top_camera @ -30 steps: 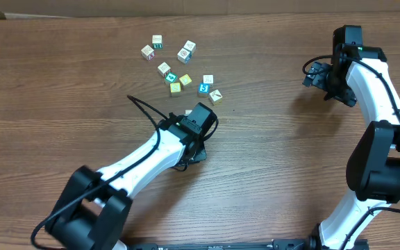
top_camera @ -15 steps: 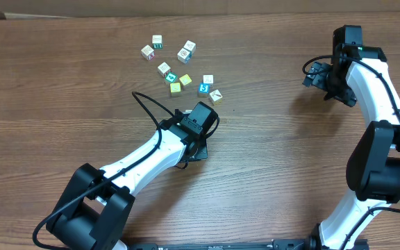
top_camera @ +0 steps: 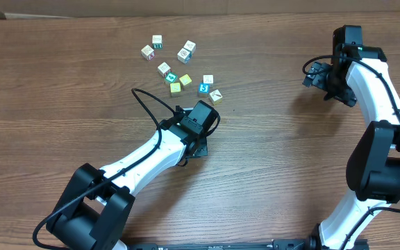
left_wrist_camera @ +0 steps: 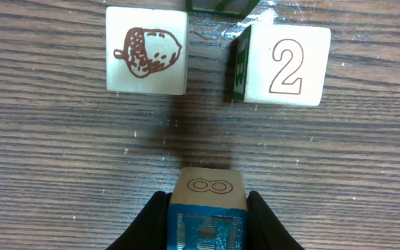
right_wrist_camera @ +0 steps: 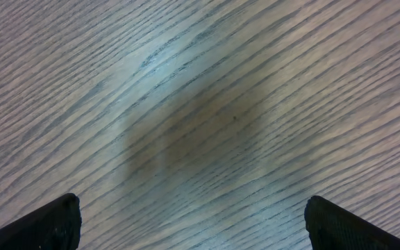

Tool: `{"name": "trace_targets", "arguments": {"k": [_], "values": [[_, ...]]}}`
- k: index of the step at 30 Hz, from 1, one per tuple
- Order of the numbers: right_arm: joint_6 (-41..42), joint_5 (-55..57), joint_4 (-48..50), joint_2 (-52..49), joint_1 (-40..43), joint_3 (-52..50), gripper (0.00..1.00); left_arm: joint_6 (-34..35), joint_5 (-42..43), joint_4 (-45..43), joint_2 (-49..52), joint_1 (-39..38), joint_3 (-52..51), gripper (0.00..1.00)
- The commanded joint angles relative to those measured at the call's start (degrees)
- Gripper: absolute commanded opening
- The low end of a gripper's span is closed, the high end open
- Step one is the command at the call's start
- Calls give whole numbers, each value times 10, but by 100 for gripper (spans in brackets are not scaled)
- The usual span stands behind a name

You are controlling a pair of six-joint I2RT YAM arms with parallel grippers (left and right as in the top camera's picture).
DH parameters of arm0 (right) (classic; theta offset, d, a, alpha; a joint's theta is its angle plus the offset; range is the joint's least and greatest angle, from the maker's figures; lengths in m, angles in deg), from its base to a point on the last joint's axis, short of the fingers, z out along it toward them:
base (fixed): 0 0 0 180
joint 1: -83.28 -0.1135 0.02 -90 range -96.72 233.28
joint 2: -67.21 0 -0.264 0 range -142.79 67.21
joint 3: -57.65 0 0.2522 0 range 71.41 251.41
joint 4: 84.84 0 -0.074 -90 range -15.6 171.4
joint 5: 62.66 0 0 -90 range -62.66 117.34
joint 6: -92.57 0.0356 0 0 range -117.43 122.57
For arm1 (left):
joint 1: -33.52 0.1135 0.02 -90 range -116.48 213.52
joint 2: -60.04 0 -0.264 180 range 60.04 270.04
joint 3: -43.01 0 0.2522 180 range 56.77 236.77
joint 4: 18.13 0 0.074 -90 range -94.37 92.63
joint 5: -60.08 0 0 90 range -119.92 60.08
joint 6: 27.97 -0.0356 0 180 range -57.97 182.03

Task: Form a circle
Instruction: 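Lower the blue 8 block below the acorn and 2 blocks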

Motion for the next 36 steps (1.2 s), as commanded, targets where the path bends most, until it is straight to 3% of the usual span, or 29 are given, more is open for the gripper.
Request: {"name": "trace_targets", "arguments": {"k": [1,7,14,22,29,33,36], "values": [[0,6,1,14,1,12,100,-14,-12,-4,8,-2,0,20],[0,6,1,14,1,12,100,-13,-12,-6,10,0,0,26],[0,6,1,14,1,12,100,-14,-17,-13,18,1,0,24],[0,6,1,14,1,12,100,-14,-28,-23,21,1,0,27],[0,6,1,14,1,12,100,-13,-30,-25,21,1,0,44],[0,6,1,14,1,12,100,-13,-29,-25,21,1,0,48],[0,6,1,14,1,12,100,-13,-29,-22,21,1,0,45]]}}
